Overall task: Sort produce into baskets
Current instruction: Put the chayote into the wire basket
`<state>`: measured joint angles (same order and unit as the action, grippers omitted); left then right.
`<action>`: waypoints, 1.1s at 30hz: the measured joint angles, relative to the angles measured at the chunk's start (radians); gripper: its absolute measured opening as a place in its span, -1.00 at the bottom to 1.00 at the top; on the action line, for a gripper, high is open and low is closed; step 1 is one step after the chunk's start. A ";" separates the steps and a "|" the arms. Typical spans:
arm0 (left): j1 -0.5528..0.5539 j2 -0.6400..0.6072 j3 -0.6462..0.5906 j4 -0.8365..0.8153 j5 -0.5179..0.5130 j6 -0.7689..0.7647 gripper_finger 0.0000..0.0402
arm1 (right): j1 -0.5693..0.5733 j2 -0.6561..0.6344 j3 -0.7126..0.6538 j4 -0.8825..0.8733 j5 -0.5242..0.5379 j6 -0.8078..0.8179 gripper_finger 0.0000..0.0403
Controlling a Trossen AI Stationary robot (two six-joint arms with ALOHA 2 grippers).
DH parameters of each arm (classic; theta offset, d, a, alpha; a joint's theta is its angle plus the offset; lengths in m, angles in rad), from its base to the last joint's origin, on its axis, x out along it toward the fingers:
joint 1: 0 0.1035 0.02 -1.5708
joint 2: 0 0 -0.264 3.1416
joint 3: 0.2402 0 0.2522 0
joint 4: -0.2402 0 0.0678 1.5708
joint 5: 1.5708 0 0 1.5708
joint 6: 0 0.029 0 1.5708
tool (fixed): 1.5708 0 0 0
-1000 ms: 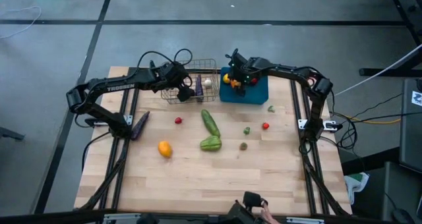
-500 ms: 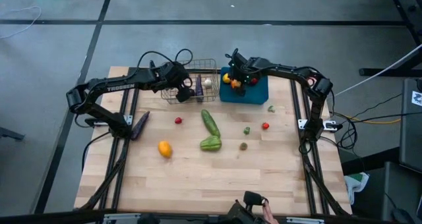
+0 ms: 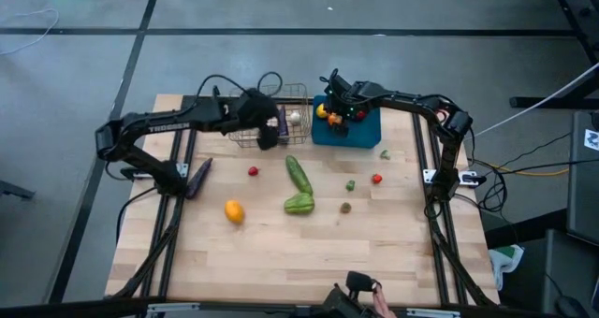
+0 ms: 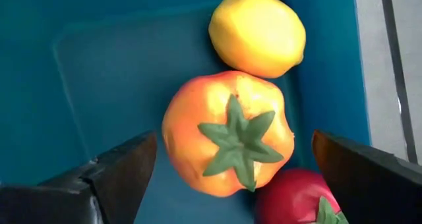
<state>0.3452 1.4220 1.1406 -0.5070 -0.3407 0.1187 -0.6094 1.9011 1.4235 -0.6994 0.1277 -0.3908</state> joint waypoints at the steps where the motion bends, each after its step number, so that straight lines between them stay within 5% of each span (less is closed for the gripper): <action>1: -0.028 0.000 0.000 0.000 0.002 -0.027 0.69 | 0.000 0.000 0.000 0.000 0.005 0.000 0.98; 7: -0.188 0.000 -0.022 0.000 0.101 -0.200 0.69 | 0.000 0.000 0.000 -0.004 0.012 0.000 0.98; 15: -0.383 0.033 -0.150 0.105 0.107 -0.396 0.69 | 0.000 0.000 0.000 -0.006 0.013 0.000 0.98; 33: -0.556 0.338 -0.233 0.444 0.105 -0.428 0.69 | 0.000 0.000 0.000 -0.008 0.012 0.000 0.98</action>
<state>-0.2108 1.7596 0.9073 -0.0632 -0.2356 -0.3095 -0.6094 1.9007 1.4235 -0.7070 0.1402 -0.3908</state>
